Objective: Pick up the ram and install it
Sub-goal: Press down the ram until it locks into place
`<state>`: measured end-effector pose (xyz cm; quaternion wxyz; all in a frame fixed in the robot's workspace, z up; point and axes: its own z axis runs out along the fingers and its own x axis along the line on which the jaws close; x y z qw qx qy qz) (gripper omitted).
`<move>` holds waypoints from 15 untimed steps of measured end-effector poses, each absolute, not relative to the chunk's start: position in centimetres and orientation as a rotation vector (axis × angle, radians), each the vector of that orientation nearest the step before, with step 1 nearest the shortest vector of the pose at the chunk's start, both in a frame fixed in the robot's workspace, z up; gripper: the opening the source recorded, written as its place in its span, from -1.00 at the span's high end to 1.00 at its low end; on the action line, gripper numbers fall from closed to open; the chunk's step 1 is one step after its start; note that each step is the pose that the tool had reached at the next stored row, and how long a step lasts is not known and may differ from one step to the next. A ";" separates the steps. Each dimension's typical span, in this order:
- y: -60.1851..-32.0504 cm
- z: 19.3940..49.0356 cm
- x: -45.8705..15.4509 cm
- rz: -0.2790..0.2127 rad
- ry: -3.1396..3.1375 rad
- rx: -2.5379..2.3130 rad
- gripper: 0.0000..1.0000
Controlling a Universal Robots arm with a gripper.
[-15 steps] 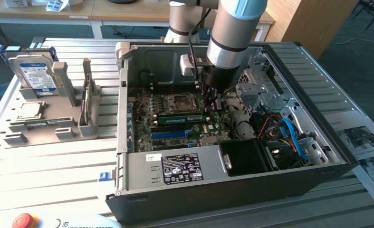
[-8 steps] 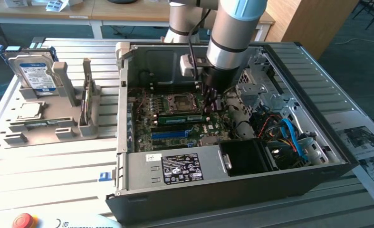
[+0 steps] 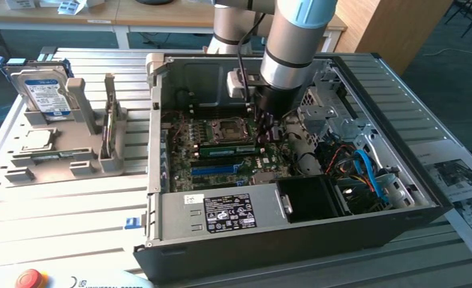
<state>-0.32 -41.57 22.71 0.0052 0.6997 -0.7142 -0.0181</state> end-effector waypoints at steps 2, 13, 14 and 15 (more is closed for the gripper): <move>-41.6 22.7 -0.3 -0.057 -2.236 2.191 0.79; -41.6 22.5 -0.3 -0.057 -2.236 2.191 0.79; -41.6 22.5 -0.3 -0.057 -2.236 2.191 0.79; -41.6 22.5 -0.3 -0.057 -2.236 2.191 0.79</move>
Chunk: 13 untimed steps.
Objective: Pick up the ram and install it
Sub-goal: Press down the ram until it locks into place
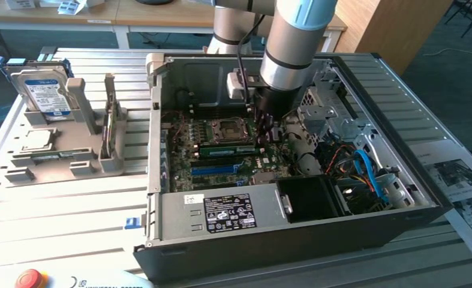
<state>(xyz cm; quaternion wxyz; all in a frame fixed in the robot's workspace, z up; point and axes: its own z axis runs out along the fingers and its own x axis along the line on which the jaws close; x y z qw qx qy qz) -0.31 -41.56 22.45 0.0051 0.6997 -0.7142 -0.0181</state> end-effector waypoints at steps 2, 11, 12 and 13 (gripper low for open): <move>-41.6 22.4 -0.3 -0.056 -2.236 2.191 0.79; -41.6 22.3 -0.3 -0.057 -2.236 2.191 0.79; -41.6 22.3 -0.3 -0.057 -2.236 2.191 0.79; -41.6 22.2 -0.3 -0.057 -2.236 2.191 0.79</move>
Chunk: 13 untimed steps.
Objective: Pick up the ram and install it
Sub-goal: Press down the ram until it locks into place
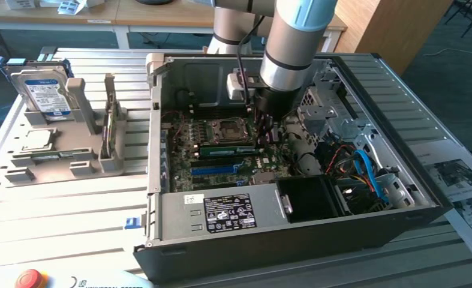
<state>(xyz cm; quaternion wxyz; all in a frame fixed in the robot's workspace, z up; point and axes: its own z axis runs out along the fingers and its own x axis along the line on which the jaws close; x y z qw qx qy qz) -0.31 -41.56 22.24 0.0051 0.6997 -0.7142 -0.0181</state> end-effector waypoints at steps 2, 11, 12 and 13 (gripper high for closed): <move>-41.6 22.2 -0.3 -0.057 -2.236 2.191 0.79; -41.6 22.4 -0.3 -0.059 -2.236 2.190 0.79; -41.6 22.5 -0.3 -0.059 -2.235 2.190 0.79; -41.6 22.6 -0.3 -0.060 -2.235 2.190 0.79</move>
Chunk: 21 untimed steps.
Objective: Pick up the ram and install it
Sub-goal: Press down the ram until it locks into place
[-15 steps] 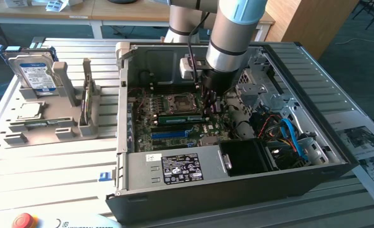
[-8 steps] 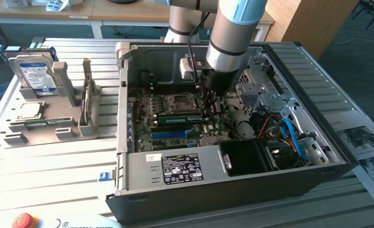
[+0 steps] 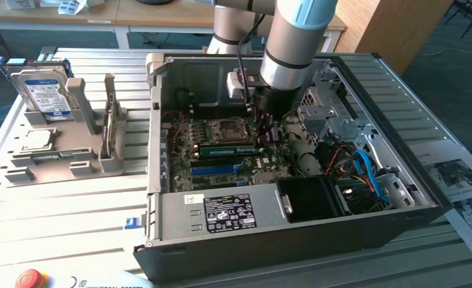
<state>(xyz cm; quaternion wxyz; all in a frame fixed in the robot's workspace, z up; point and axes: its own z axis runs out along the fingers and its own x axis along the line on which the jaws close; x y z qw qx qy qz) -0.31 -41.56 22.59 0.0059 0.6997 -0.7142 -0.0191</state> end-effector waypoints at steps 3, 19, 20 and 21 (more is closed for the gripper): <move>-41.6 23.0 -0.3 -0.061 -2.234 2.189 0.79; -41.6 24.5 -0.3 -0.066 -2.232 2.186 0.79; -41.6 24.5 -0.3 -0.066 -2.232 2.187 0.79; -41.6 24.5 -0.4 -0.066 -2.232 2.187 0.79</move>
